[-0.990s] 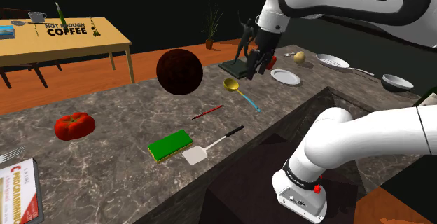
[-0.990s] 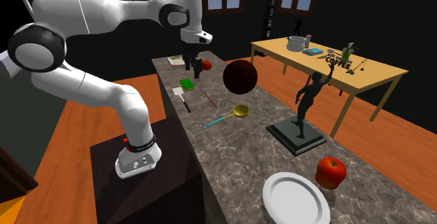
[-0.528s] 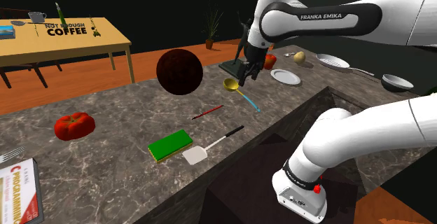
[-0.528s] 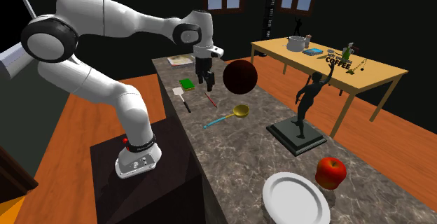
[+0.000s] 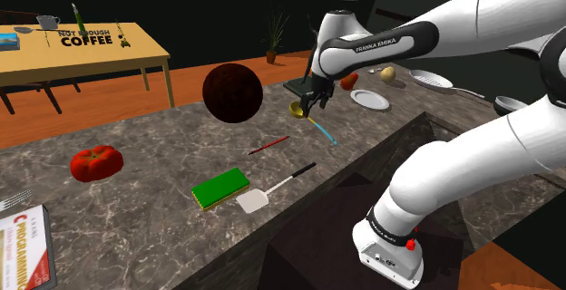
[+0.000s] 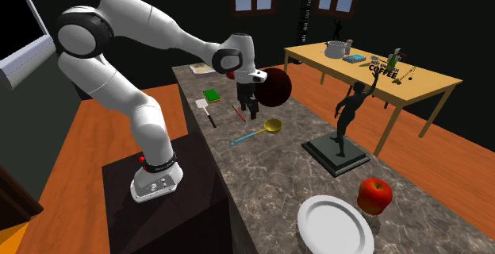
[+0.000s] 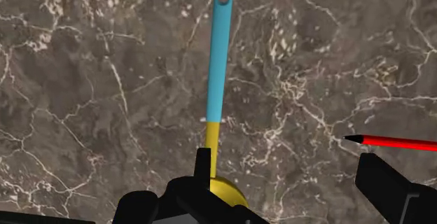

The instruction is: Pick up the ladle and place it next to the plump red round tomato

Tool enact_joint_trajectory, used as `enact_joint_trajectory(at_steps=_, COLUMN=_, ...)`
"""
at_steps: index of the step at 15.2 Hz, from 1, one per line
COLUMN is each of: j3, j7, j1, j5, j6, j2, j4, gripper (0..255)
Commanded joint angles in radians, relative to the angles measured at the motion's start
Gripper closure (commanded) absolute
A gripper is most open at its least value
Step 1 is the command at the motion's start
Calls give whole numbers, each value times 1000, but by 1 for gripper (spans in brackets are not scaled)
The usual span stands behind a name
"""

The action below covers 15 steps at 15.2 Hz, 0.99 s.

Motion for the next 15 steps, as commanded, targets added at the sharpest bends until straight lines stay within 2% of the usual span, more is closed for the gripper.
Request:
enact_joint_trajectory(at_steps=1, j3=-6, j7=14, j1=-22, j5=-34, j6=84, j2=72, j4=2, gripper=0)
enact_joint_trajectory(at_steps=5, j3=-16, j7=50, j1=-62, j5=-101, j6=209, j2=198, j4=27, gripper=0)
enact_joint_trajectory(at_steps=12, j3=-26, j7=61, j1=-73, j5=-121, j6=317, j2=279, j4=0, gripper=0)
enact_joint_trajectory(at_steps=15, j3=-27, j7=62, j1=-74, j5=-123, j6=326, j2=286, j4=-1, gripper=0)
